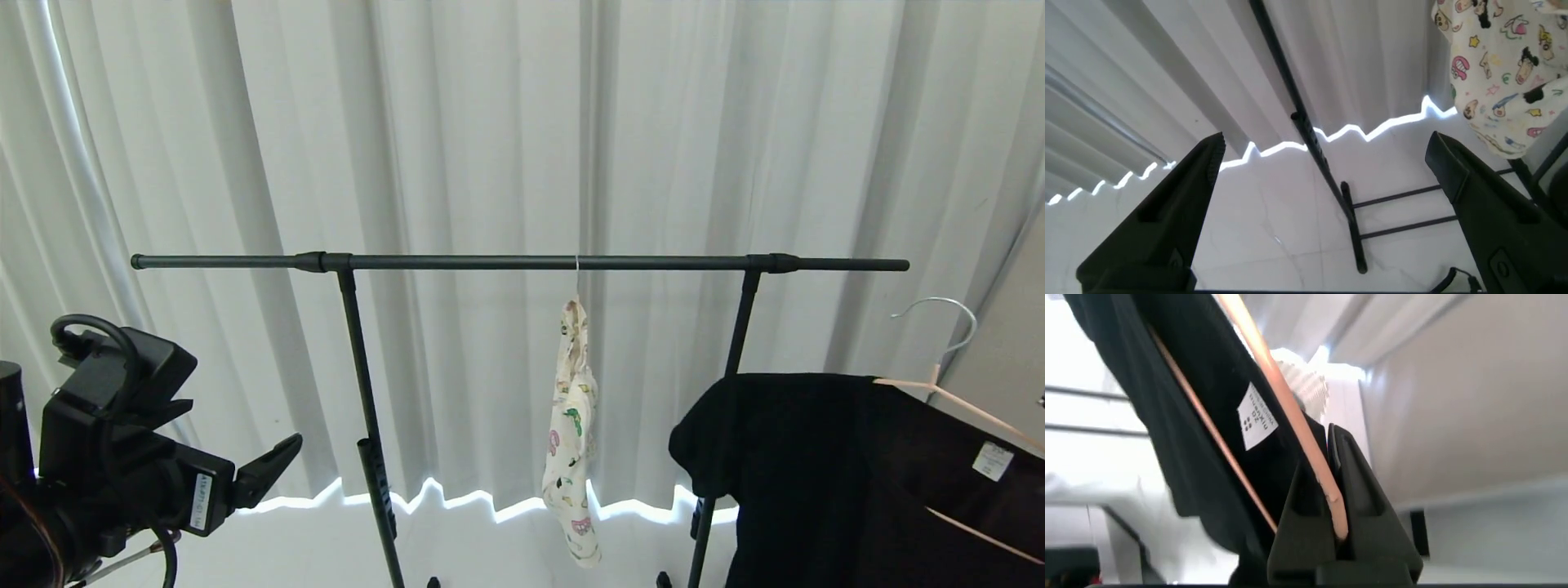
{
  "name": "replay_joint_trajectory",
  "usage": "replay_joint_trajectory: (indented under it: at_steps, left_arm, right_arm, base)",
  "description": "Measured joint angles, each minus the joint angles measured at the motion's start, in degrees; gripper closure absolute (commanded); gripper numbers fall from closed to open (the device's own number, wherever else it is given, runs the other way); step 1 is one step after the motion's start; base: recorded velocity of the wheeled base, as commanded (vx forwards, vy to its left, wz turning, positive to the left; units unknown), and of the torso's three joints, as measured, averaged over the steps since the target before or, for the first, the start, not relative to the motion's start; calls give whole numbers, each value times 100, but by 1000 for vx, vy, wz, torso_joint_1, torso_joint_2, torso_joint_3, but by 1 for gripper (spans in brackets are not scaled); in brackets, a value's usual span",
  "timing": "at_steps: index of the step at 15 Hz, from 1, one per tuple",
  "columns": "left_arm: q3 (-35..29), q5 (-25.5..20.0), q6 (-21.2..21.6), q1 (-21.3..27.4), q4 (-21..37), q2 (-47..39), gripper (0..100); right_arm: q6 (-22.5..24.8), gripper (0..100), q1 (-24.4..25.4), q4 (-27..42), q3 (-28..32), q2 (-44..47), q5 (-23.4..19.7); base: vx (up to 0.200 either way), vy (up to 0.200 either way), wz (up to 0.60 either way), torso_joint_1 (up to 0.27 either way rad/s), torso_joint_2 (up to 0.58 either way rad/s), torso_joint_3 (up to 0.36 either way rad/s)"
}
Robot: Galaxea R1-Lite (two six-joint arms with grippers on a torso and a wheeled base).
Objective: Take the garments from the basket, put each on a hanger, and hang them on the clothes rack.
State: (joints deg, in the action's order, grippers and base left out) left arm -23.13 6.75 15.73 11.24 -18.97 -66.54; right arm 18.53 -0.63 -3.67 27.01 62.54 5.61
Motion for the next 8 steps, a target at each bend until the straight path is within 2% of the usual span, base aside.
replay_joint_trajectory:
  at_steps: [3, 5, 8]
  left_arm:
    - [11, 0, 0, 0, 1, 13, 0]
    - [15, -2, 1, 0, -2, 13, 0]
    - [-5, -2, 0, 0, -2, 15, 0]
  right_arm:
    - [-516, 100, 529, -471, 360, 706, 310]
    - [-672, 100, 809, -480, 636, 1091, 539]
    - [-712, 100, 1104, -497, 989, 1549, 588]
  base:
    - [200, 0, 0, 1, -2, 4]
    - [200, 0, 0, 12, 10, -5]
    - [200, 0, 0, 1, 2, 1]
